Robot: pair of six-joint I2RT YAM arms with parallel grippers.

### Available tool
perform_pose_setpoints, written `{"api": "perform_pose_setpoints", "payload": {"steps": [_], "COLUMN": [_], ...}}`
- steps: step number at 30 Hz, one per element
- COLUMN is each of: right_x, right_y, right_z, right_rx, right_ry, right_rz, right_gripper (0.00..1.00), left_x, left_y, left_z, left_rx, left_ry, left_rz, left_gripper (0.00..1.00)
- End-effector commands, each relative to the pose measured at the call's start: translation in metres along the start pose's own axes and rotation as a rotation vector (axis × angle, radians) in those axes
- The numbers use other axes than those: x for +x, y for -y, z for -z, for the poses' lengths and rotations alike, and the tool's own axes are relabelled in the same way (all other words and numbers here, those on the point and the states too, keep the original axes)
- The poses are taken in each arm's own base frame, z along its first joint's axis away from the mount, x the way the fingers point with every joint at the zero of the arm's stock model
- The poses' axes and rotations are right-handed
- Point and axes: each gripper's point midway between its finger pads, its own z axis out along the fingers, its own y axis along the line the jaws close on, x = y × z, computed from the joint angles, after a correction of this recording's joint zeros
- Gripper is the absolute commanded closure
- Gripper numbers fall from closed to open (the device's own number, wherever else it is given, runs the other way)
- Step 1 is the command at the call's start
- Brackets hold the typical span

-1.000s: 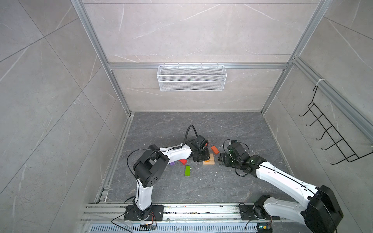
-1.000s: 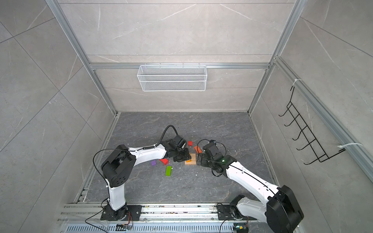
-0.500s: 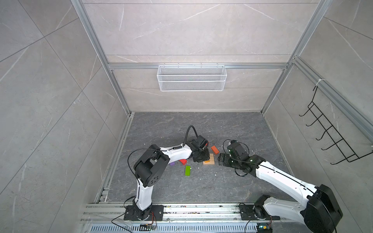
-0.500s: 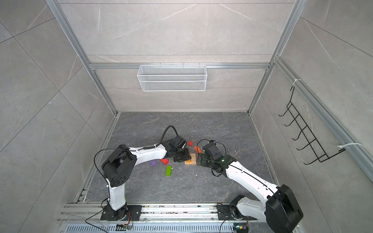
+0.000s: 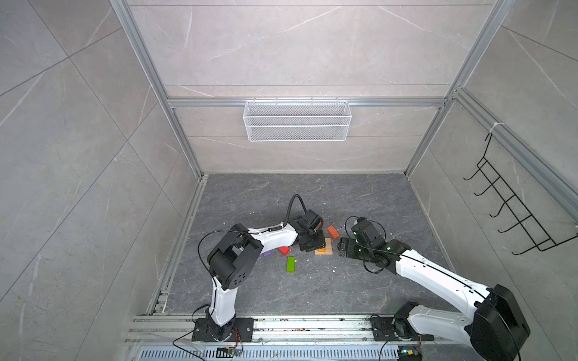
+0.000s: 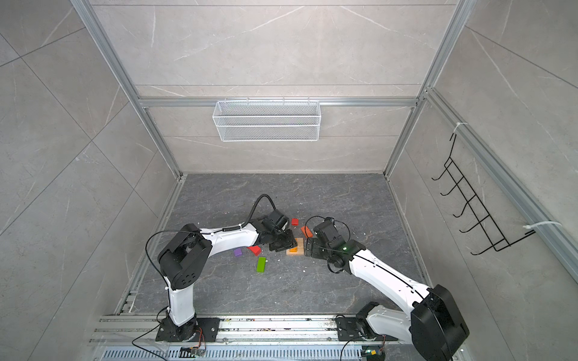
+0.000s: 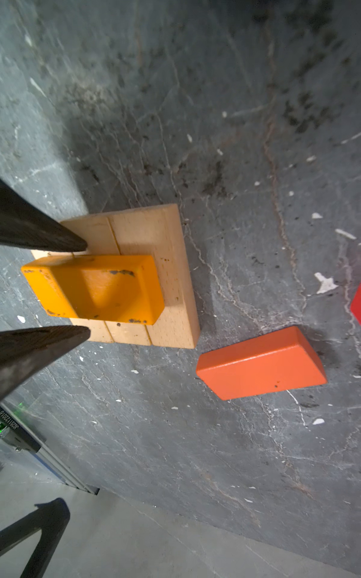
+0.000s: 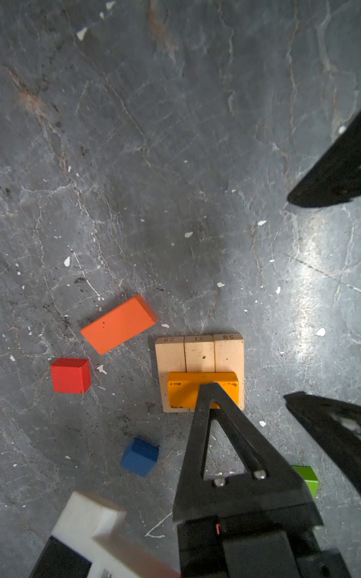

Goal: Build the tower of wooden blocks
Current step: 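Lower the yellow block onto the wood bars and open the left gripper, then lift the left gripper away while the right gripper moves over the green bar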

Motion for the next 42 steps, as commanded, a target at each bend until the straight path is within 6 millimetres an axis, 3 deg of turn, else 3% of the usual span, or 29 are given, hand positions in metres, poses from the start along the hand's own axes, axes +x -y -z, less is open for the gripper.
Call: {"api": "perform_pose_setpoints", "payload": {"steps": [1, 8, 21, 27, 33, 42], "right_x": [0.006, 0.001, -0.01, -0.009, 0.007, 0.039], "right_y": [0.006, 0.005, -0.01, -0.028, -0.049, -0.102], "right_z": [-0.003, 0.0, 0.012, 0.02, 0.014, -0.004], "right_rx": [0.018, 0.023, -0.011, -0.09, -0.118, -0.109], "right_ry": [-0.019, -0.01, -0.029, -0.056, -0.087, -0.117], "right_rz": [-0.008, 0.003, 0.062, 0.055, -0.017, 0.067], "right_gripper": [0.08, 0.08, 0.01, 0.01, 0.05, 0.14], "left_x": [0.005, 0.003, -0.009, -0.016, -0.033, -0.048], "left_y": [-0.005, 0.001, 0.019, 0.027, 0.015, -0.032], "left_z": [-0.004, 0.001, 0.032, 0.058, 0.096, 0.149], "left_rx": [-0.02, -0.002, 0.027, 0.052, 0.038, -0.022], "left_ry": [-0.011, -0.002, 0.042, 0.078, 0.142, 0.205], "left_rz": [0.005, -0.002, -0.042, -0.063, -0.07, -0.033], "left_gripper": [0.55, 0.53, 0.45, 0.44, 0.41, 0.38]}}
